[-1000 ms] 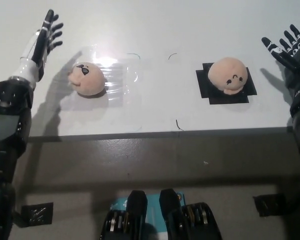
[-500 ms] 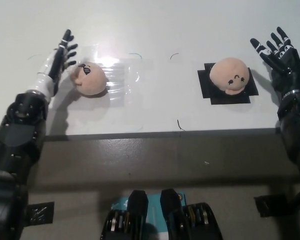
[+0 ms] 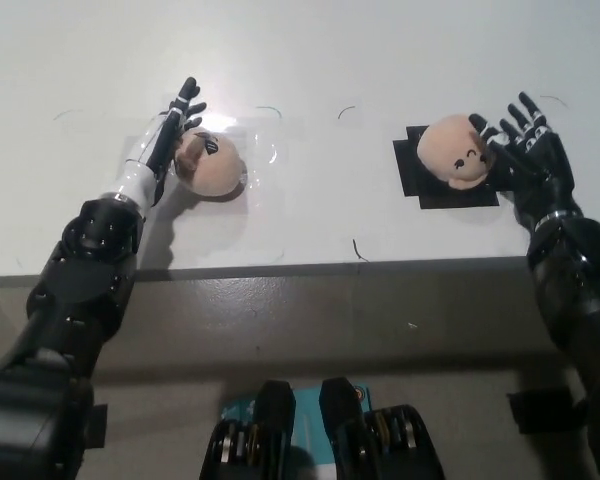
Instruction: Use both hands to push two dumpling toys together to the middle
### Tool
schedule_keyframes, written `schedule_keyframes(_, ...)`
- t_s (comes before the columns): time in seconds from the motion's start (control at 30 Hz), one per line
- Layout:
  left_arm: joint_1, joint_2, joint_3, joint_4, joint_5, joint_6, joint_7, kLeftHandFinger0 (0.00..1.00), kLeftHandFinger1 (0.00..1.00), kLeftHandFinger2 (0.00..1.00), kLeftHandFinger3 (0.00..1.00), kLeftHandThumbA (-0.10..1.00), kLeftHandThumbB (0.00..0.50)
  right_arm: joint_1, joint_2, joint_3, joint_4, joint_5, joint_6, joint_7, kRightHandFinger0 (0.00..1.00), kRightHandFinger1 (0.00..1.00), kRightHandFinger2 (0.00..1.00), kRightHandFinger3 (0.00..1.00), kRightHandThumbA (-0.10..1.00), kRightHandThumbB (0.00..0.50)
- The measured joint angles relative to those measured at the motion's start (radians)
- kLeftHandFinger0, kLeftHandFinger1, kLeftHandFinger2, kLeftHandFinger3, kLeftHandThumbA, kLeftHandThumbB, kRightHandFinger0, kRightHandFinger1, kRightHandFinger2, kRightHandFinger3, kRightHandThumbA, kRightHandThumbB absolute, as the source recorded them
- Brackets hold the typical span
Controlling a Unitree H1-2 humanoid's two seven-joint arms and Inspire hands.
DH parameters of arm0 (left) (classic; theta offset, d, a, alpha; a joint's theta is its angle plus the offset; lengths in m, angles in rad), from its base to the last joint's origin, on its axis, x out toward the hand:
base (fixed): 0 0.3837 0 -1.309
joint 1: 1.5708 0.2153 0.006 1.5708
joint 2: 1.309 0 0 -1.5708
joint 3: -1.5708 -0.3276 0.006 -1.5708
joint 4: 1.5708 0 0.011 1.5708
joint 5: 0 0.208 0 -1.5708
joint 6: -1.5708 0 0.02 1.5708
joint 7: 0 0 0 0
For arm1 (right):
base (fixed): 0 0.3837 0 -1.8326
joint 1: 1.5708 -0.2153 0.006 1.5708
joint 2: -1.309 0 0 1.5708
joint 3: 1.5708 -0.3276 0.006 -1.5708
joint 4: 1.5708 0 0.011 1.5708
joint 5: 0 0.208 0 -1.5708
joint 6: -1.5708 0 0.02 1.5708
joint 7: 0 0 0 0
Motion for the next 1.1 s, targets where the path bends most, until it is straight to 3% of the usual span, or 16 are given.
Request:
schedule_keyframes(0.13,0.0,0.0,0.007,0.014,-0.001,-0.006,-0.001,1.0,1.0,1.0,1.0,1.0,0.445,0.003,0.003,-0.006,0.001,0.006,-0.006,0.006,1.0,1.0,1.0,1.0,0.95,0.135)
schedule_keyframes(0.23,0.0,0.0,0.009,0.015,-0.002,-0.006,-0.001,1.0,1.0,1.0,1.0,1.0,0.435,0.005,0.011,-0.014,0.001,0.013,-0.01,0.009,1.0,1.0,1.0,1.0,0.98,0.131)
schedule_keyframes(0.33,0.002,0.0,0.016,0.015,-0.004,-0.006,-0.001,1.0,1.0,1.0,1.0,1.0,0.468,0.005,0.027,-0.025,0.0,0.023,-0.013,0.011,1.0,1.0,1.0,1.0,0.94,0.16)
schedule_keyframes(0.5,0.005,-0.007,0.025,0.012,-0.007,-0.006,-0.001,1.0,1.0,1.0,1.0,1.0,0.465,0.005,0.068,-0.042,-0.001,0.044,-0.028,0.013,1.0,1.0,1.0,1.0,0.96,0.195)
schedule_keyframes(0.73,0.006,-0.041,0.025,-0.001,-0.007,-0.006,0.005,1.0,1.0,1.0,1.0,1.0,0.368,0.003,0.133,-0.042,-0.013,0.05,-0.042,0.015,1.0,1.0,1.0,1.0,1.0,0.154)
schedule_keyframes(0.9,0.006,-0.082,0.028,-0.011,-0.007,-0.006,0.018,1.0,1.0,1.0,1.0,1.0,0.314,-0.006,0.179,-0.042,-0.012,0.05,-0.048,0.015,1.0,1.0,1.0,1.0,0.99,0.162)
schedule_keyframes(1.1,0.005,-0.134,0.025,-0.024,-0.004,-0.006,0.036,1.0,1.0,1.0,1.0,1.0,0.36,-0.012,0.221,-0.04,-0.012,0.048,-0.048,0.016,1.0,1.0,1.0,1.0,1.0,0.17)
